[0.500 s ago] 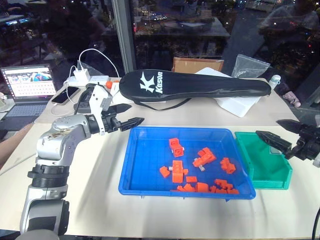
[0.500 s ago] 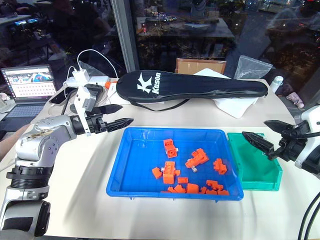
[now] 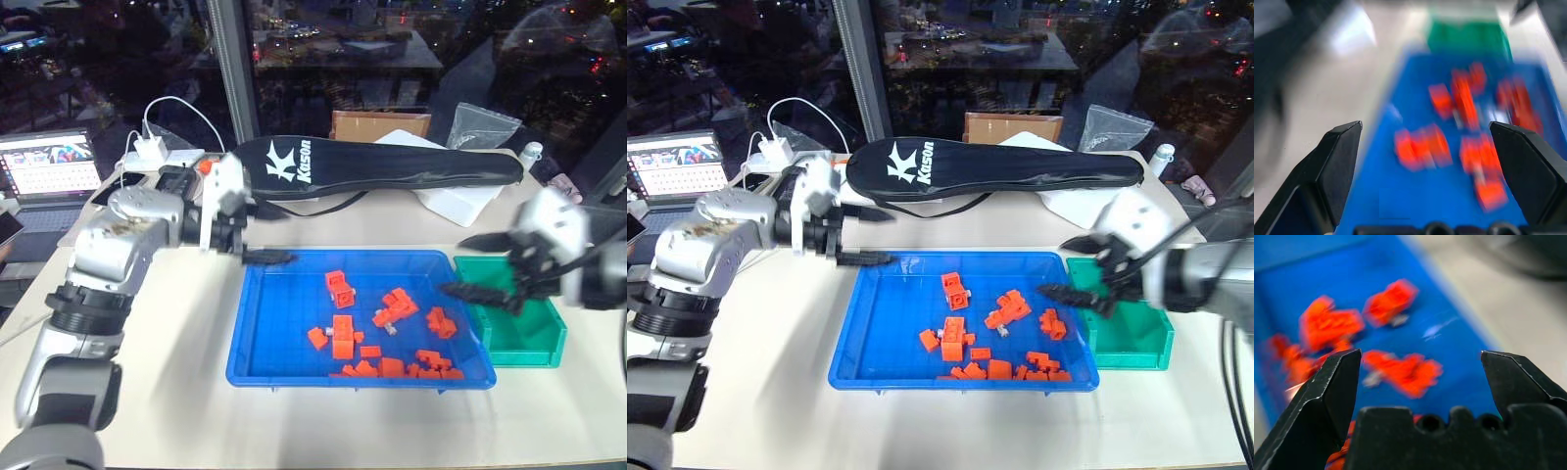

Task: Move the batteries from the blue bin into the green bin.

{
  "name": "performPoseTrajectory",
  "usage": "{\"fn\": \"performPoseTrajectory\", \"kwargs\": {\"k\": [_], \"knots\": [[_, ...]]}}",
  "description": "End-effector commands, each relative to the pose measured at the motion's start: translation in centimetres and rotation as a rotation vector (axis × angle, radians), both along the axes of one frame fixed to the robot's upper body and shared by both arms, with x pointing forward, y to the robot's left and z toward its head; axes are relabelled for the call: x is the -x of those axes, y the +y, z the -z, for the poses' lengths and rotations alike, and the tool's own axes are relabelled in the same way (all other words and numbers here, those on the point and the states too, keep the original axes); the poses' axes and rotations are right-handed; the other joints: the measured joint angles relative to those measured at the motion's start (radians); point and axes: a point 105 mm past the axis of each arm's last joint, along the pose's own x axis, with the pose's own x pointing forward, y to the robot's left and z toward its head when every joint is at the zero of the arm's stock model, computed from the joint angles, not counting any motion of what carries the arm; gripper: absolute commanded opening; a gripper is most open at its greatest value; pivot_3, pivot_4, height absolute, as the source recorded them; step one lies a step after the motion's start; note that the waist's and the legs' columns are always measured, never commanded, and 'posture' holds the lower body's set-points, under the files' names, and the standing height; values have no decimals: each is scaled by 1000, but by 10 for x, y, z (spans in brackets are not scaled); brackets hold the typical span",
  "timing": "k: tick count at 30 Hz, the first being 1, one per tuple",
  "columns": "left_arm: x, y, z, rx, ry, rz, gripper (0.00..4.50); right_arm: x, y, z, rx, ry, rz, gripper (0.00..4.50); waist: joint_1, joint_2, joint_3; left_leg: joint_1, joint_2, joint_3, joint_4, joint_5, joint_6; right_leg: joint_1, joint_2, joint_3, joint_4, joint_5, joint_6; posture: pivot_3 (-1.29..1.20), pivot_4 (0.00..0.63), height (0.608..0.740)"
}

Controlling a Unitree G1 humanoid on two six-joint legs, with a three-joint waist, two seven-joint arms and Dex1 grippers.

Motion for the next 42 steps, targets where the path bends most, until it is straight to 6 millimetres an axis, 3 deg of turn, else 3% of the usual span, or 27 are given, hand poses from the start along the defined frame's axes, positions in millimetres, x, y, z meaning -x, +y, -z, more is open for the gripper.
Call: {"fn": "performPoseTrajectory", "kwargs": {"k": [1,5,14,17,22,26,32,37,42], "knots": [[4,3,-3,-46,-64,27,4500,-5,8,15,98,-5,-65,4461,8,-1,0,-1,0,0,0,0,0,-1,0,0,0,0,0,0,150,715],[6,1,-4,-12,-54,20,4500,-22,8,34,164,-11,-130,4461,19,-1,1,-2,0,-1,3,0,0,-1,-1,-2,0,-1,1,0,150,715],[23,-4,5,-15,-61,54,4500,-43,5,55,315,16,-333,4461,26,-1,1,-2,1,-1,5,0,0,-1,0,-3,2,-1,2,0,150,715],[26,-1,5,-19,-66,40,4500,-50,3,62,304,45,-332,3757,30,-1,1,-2,0,-1,5,0,0,0,0,-3,2,0,1,0,150,715],[28,-1,4,-7,-66,24,4500,-53,2,67,315,49,-358,1997,38,-1,1,-3,0,-1,6,0,0,1,0,-4,2,1,-2,0,150,715],[26,-2,8,-8,-55,22,4500,-53,2,52,332,2,-383,681,36,0,1,-2,0,-2,6,0,0,1,0,-4,2,1,-2,0,150,715],[24,-8,9,-10,-55,52,4500,-54,-12,23,317,-43,-328,681,37,0,1,-2,0,-2,7,0,0,1,0,-4,2,2,-3,0,150,715],[21,-14,8,-1,-57,69,4500,-75,-28,23,322,-91,-177,681,36,0,1,-1,0,-2,7,0,0,2,0,-5,2,2,-3,0,150,715],[23,-19,8,0,-48,84,4500,-92,-25,20,327,-162,-114,681,31,0,1,-2,0,-2,6,0,0,2,0,-5,3,2,-4,0,150,715]]}}
